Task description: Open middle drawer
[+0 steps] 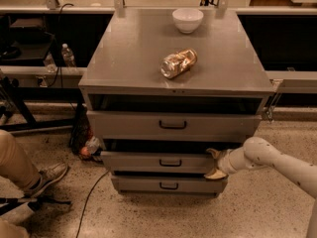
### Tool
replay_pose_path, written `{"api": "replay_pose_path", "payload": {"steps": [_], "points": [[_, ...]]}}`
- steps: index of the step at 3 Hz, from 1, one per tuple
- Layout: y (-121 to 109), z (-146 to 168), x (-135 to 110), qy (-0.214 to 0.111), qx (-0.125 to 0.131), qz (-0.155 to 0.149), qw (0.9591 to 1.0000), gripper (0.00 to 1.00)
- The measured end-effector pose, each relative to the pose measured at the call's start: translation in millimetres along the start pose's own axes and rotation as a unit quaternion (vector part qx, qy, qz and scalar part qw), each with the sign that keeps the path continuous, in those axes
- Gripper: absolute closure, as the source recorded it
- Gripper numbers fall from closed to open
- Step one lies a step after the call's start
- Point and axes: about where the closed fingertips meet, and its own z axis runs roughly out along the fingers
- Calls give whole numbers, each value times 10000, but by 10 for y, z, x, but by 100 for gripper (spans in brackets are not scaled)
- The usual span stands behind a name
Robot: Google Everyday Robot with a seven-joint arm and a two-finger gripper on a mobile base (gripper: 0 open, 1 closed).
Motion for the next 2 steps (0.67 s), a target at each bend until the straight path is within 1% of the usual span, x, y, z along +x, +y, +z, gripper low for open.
{"api": "replay_pose_path", "payload": {"steps": [2], "points": [[-26,-78,-50,-1,1,1,10000,96]]}}
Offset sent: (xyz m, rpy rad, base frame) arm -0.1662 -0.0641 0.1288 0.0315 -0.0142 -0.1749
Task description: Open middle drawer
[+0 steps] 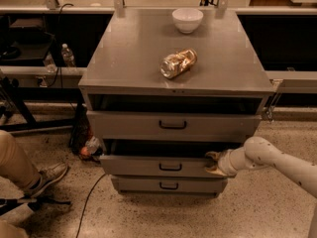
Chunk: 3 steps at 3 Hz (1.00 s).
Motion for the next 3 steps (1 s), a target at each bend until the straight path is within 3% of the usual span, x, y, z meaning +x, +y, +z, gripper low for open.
{"api": "replay_pose_path", "payload": {"steps": [1,3], "points": [[167,-241,-77,-41,22,73,10000,100],[167,-241,-77,-41,22,73,10000,100]]}}
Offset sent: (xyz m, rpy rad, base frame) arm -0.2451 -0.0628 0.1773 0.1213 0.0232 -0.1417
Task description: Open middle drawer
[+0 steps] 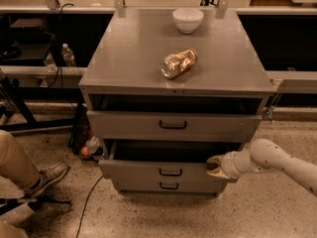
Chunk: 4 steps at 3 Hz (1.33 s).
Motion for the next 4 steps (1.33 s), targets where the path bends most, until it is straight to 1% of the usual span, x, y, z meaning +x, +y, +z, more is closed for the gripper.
{"api": "replay_pose_path", "payload": {"steps": [1,2,3,4], "points": [[334,-141,-11,25,73,61,10000,100],[331,-139,-12,25,73,61,10000,100],[824,-273,-14,-9,128,210,9997,100],[824,-273,-14,-9,128,210,9997,100]]}}
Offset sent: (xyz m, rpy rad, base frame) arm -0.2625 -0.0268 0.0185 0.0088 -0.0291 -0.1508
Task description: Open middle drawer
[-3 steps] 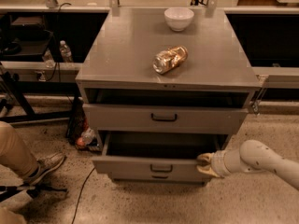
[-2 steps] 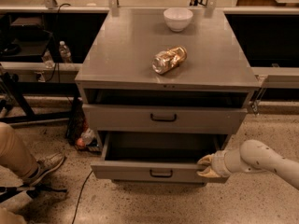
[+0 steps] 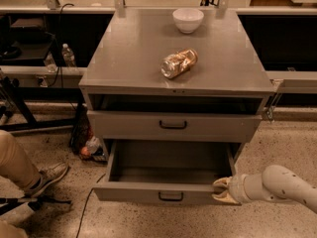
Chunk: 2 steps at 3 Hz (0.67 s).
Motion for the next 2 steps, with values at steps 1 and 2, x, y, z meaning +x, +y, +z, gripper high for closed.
{"api": "replay_pose_path", "payload": {"steps": [1,2], "points": [[25,-3,5,-2,8,6,10000,100],[51,-7,10,-3,16,12,10000,100]]}}
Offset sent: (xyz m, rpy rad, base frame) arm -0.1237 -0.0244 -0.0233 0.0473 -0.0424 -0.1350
